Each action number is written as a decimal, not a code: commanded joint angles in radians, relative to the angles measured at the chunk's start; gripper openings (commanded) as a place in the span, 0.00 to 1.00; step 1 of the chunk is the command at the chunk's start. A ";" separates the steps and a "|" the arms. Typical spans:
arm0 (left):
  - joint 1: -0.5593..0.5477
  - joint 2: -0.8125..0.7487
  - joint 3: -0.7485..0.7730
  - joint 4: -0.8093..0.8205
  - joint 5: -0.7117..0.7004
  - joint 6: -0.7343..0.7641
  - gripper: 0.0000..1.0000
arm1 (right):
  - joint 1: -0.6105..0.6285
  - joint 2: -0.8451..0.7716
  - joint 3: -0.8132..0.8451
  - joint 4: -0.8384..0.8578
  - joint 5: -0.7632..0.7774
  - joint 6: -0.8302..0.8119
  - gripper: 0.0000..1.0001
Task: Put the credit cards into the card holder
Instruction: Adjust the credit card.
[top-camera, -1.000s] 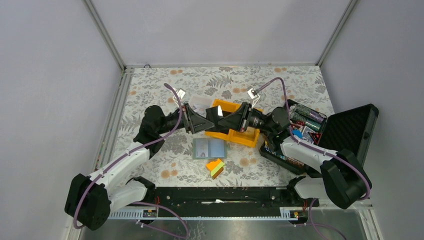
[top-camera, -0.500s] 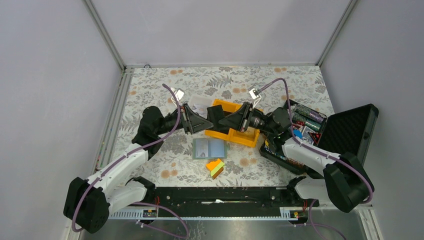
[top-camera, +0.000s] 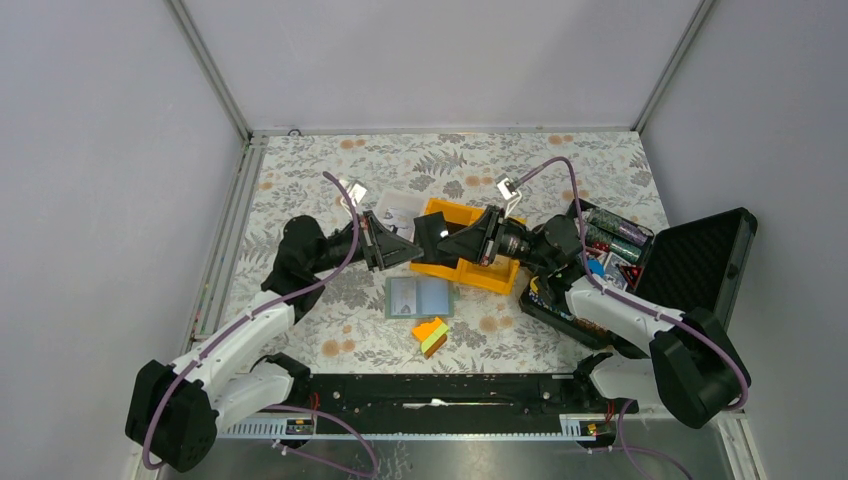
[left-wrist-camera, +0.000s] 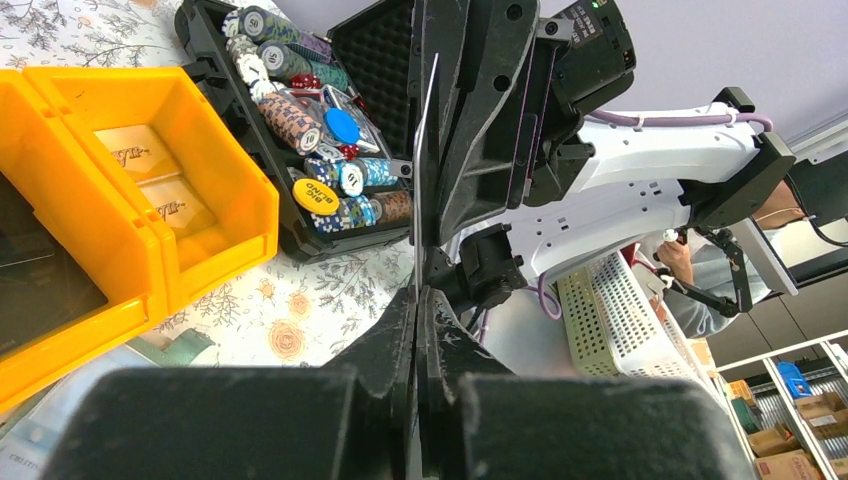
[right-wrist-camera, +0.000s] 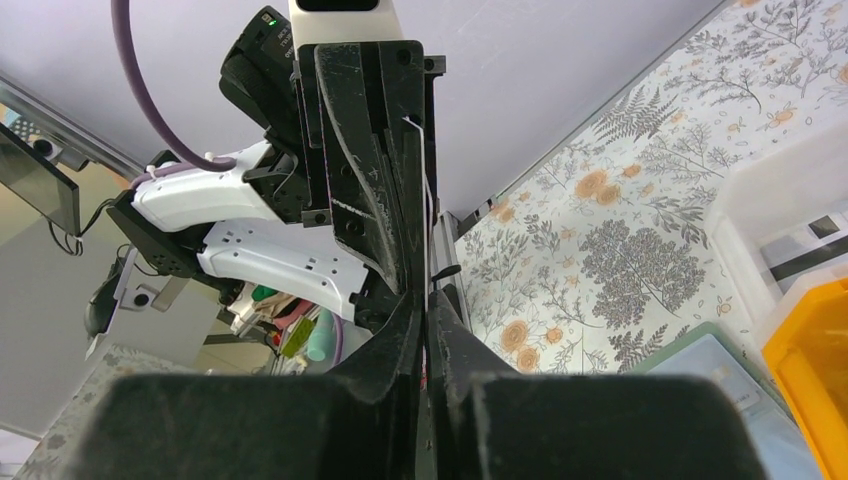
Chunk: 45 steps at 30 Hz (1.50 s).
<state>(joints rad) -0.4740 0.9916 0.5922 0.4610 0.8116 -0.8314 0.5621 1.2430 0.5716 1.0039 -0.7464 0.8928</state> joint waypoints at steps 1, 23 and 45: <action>-0.001 -0.046 -0.014 0.057 -0.018 -0.001 0.00 | 0.002 -0.019 0.017 -0.022 0.012 -0.028 0.12; 0.003 -0.056 -0.037 0.066 -0.097 -0.050 0.00 | 0.001 -0.032 0.009 -0.048 0.027 -0.032 0.18; 0.026 -0.153 -0.057 -0.054 -0.114 0.040 0.00 | 0.002 -0.124 -0.045 -0.175 0.145 -0.081 0.00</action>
<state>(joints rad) -0.4522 0.8696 0.5289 0.3882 0.6998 -0.8150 0.5713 1.1469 0.5304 0.8417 -0.6479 0.8360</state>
